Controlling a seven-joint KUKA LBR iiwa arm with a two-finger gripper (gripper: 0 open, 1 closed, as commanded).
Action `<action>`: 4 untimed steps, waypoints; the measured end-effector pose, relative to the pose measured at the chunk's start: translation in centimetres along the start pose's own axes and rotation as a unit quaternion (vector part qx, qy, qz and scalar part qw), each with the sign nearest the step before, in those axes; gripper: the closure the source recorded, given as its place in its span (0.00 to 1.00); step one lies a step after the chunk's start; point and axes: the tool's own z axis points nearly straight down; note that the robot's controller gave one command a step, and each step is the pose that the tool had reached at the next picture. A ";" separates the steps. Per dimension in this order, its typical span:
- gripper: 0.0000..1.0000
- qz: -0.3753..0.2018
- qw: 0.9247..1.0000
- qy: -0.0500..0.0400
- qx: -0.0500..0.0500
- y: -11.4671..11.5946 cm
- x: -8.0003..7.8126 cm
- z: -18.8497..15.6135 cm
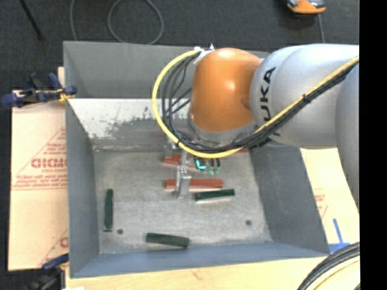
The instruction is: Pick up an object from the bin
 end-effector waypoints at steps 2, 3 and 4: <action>0.00 -0.026 1.000 -0.003 0.000 -8.5 0.2 9.6; 0.00 0.012 1.000 -0.002 0.000 -10.8 0.3 9.7; 0.00 0.045 0.999 -0.002 0.000 -11.6 1.6 12.9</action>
Offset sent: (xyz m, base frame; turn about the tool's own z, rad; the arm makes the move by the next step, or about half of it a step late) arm 0.0135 -0.0898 -0.1279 -0.1041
